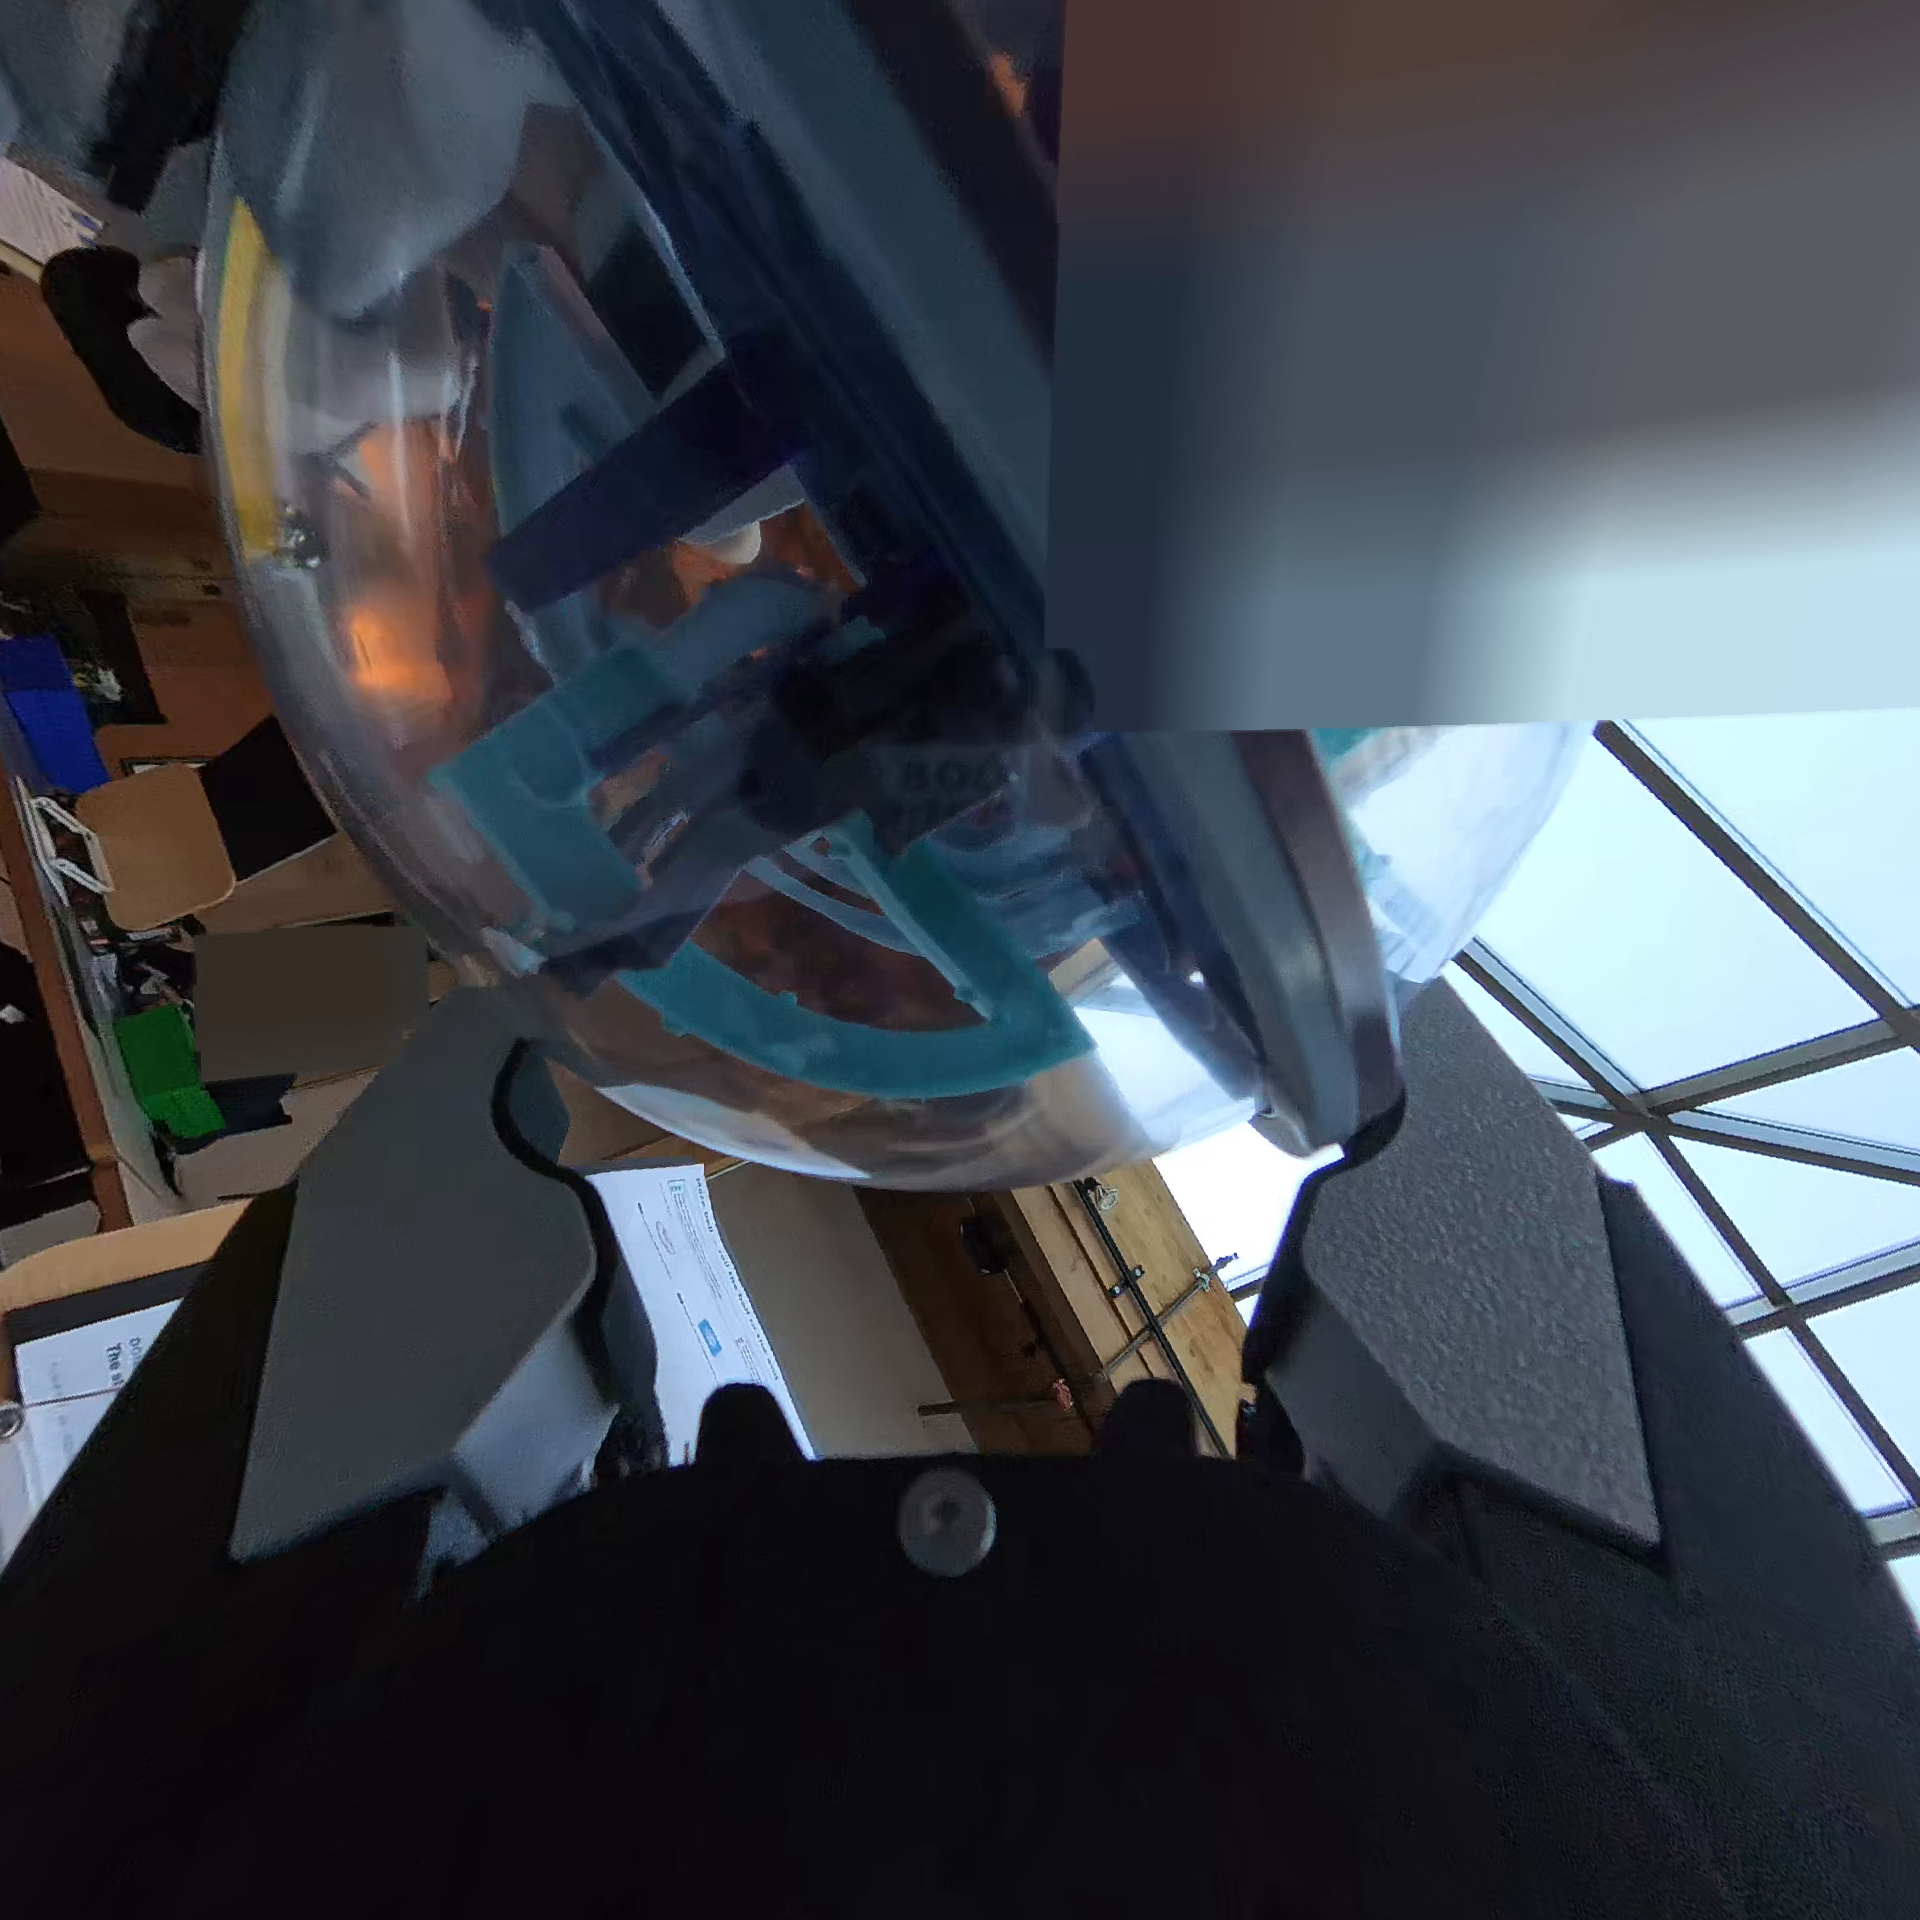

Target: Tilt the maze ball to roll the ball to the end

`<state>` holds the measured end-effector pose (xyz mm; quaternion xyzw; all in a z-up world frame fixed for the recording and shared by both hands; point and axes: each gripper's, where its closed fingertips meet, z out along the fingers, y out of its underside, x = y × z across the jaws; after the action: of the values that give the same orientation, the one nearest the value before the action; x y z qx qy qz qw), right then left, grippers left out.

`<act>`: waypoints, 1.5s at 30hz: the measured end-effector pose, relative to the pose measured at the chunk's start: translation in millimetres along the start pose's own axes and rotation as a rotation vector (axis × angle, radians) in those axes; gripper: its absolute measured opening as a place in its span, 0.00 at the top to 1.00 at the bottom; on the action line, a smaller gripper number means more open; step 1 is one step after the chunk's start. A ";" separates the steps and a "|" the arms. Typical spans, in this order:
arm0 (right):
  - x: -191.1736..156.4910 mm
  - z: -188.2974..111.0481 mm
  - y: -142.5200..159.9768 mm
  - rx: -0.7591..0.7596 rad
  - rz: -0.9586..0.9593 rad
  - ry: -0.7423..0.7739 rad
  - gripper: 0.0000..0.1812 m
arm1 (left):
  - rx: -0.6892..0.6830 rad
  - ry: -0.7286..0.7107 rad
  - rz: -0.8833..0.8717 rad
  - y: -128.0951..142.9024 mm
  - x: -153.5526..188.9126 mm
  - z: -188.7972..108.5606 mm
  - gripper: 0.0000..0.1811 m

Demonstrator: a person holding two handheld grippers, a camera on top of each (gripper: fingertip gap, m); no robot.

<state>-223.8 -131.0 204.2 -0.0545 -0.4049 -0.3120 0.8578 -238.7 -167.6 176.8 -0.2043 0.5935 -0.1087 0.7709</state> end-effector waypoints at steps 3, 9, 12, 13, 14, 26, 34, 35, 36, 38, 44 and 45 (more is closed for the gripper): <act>-2.2 4.6 -4.6 -0.025 -0.050 -0.033 0.17 | 0.035 0.025 -0.035 3.1 -3.6 -7.0 0.13; -0.8 7.5 -3.6 -0.075 -0.208 -0.075 0.17 | 0.034 0.021 -0.011 15.7 -6.3 -9.7 0.13; 2.9 5.3 -2.6 -0.066 -0.272 -0.125 0.17 | 0.023 0.011 -0.024 19.6 -5.2 -5.2 0.13; 3.4 4.9 -1.2 -0.070 -0.278 -0.137 0.17 | 0.030 0.006 -0.033 20.1 -5.2 -3.5 0.13; 4.1 4.3 -0.1 -0.072 -0.289 -0.143 0.17 | 0.039 0.002 -0.035 20.6 -5.1 -1.9 0.13; -0.9 -17.0 3.3 -0.043 -0.405 -0.177 0.17 | 0.087 -0.065 0.002 31.7 16.2 9.2 0.13; -12.8 -18.7 -0.7 -0.043 -0.353 -0.227 0.17 | 0.066 -0.071 -0.069 35.3 23.3 1.2 0.13; -16.6 -18.0 -0.6 -0.049 -0.324 -0.268 0.17 | 0.069 -0.057 -0.128 36.7 24.1 0.2 0.13; -20.9 -17.2 -0.3 -0.056 -0.294 -0.318 0.17 | 0.080 -0.044 -0.201 38.2 24.8 -0.8 0.13; -30.2 -15.0 3.2 -0.089 -0.220 -0.445 0.16 | 0.119 -0.039 -0.370 41.5 24.6 -2.4 0.13; -55.2 -17.1 1.2 -0.130 0.071 -0.770 0.14 | 0.306 0.011 -0.930 45.5 24.0 -8.9 0.13; -57.7 -18.0 -2.1 -0.116 0.127 -0.798 0.14 | 0.330 0.027 -0.999 45.5 24.4 -10.5 0.13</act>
<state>-240.7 -110.5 149.9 -0.2445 -0.6837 -0.2350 0.6462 -245.5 -139.0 133.2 -0.3370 0.4085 -0.5577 0.6392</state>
